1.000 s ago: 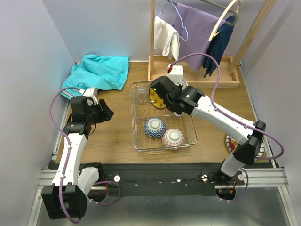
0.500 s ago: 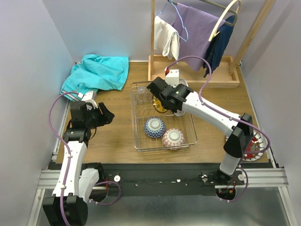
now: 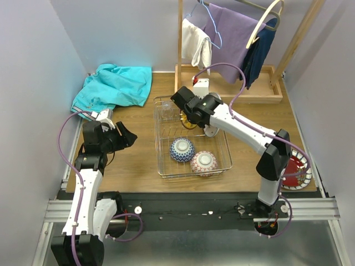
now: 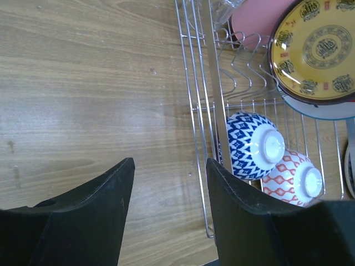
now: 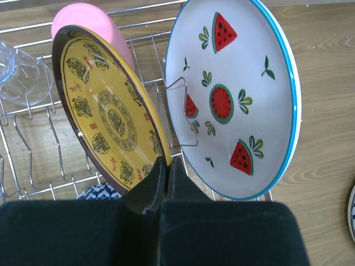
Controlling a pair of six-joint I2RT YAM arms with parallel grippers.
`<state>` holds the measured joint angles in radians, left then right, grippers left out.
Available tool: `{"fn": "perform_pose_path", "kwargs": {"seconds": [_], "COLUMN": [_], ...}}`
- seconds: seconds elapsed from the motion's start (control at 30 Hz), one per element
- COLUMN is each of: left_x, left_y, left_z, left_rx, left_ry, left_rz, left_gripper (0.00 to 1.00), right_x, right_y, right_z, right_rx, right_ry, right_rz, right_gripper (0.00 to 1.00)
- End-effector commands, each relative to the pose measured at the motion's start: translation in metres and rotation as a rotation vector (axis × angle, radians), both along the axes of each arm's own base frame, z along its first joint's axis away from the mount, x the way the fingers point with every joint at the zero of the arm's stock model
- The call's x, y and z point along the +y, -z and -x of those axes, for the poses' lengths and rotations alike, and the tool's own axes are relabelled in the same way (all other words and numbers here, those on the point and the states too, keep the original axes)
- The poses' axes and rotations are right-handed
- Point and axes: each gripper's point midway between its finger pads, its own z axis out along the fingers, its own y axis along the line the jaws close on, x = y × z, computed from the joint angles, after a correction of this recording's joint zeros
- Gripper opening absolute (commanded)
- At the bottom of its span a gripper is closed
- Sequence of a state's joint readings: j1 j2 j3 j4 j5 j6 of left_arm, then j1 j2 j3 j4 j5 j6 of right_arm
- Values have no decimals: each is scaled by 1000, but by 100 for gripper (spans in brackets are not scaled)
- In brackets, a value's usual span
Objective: Load the mixed dishes into the dish rack
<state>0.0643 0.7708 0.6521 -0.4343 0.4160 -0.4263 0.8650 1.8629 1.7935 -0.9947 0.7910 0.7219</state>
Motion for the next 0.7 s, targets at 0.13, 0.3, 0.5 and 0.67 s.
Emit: {"fn": "perform_pose_path", "kwargs": {"seconds": [0.13, 0.3, 0.5, 0.67], "left_x": [-8, -9, -13, -33], "left_y": [-2, 2, -2, -39], "left_z": [3, 3, 0, -17], "left_rx": [1, 9, 6, -122], "left_ry": [24, 28, 39, 123], "left_rz": [50, 62, 81, 93], "left_gripper": [64, 64, 64, 64], "right_x": [24, 34, 38, 44], "right_y": [12, 3, 9, 10], "right_z": [-3, 0, 3, 4], "right_rx": [32, 9, 14, 10], "right_ry": [-47, -75, -101, -102], "right_rz": [-18, -29, 12, 9], "right_gripper": [1, 1, 1, 1]}}
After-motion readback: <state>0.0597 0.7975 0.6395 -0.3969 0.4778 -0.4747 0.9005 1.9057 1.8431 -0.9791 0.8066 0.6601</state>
